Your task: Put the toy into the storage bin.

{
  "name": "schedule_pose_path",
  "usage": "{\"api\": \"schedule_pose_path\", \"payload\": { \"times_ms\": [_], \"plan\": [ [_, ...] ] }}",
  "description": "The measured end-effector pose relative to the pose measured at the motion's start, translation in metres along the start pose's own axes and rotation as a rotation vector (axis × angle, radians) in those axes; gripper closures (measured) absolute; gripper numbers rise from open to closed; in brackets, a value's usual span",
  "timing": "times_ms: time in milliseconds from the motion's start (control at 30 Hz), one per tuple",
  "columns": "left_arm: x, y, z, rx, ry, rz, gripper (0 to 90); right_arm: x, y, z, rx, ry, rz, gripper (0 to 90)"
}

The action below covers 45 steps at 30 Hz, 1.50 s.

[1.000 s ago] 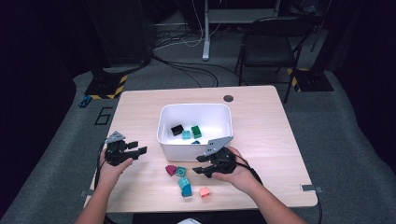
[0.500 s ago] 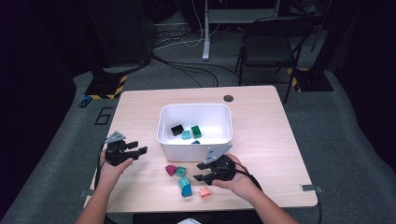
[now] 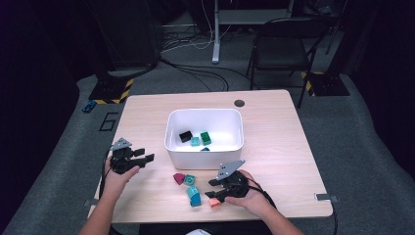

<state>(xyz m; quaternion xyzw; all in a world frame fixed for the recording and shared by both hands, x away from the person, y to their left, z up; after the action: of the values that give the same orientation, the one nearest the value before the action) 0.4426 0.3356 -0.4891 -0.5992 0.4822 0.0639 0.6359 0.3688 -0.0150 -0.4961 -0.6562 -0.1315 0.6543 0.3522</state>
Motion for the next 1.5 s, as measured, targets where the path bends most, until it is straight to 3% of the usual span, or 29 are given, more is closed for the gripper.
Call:
{"api": "schedule_pose_path", "payload": {
  "times_ms": [433, 800, 1067, 1500],
  "plan": [
    [0.001, 0.000, 0.002, -0.004, 0.001, 0.011, 41.6, 0.005, 0.008, 0.005, -0.045, 0.024, 0.019, 52.8],
    [0.001, -0.001, 0.005, -0.011, 0.003, 0.005, 41.6, 0.015, 0.016, 0.012, -0.039, -0.005, 0.047, 47.4],
    [0.000, -0.001, 0.006, -0.012, 0.004, 0.004, 41.6, 0.024, 0.024, 0.011, -0.060, 0.003, 0.111, 45.7],
    [0.000, -0.001, 0.005, -0.010, 0.002, 0.005, 41.6, 0.022, 0.029, 0.005, -0.047, 0.014, 0.125, 55.6]
  ]
}}
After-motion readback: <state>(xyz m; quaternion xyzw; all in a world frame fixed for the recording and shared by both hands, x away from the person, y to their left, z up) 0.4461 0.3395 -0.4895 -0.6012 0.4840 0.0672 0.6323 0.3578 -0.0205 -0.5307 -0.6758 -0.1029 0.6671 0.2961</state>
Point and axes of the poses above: each handheld gripper's, and its own axes: x roughly forward along the jaws, y roughly out of its underside, z roughly to its left, the point moved 3 cm from there along x, roughly forward along the jaws, and after that the axes turned 10 degrees about z, right-handed, at the moved point
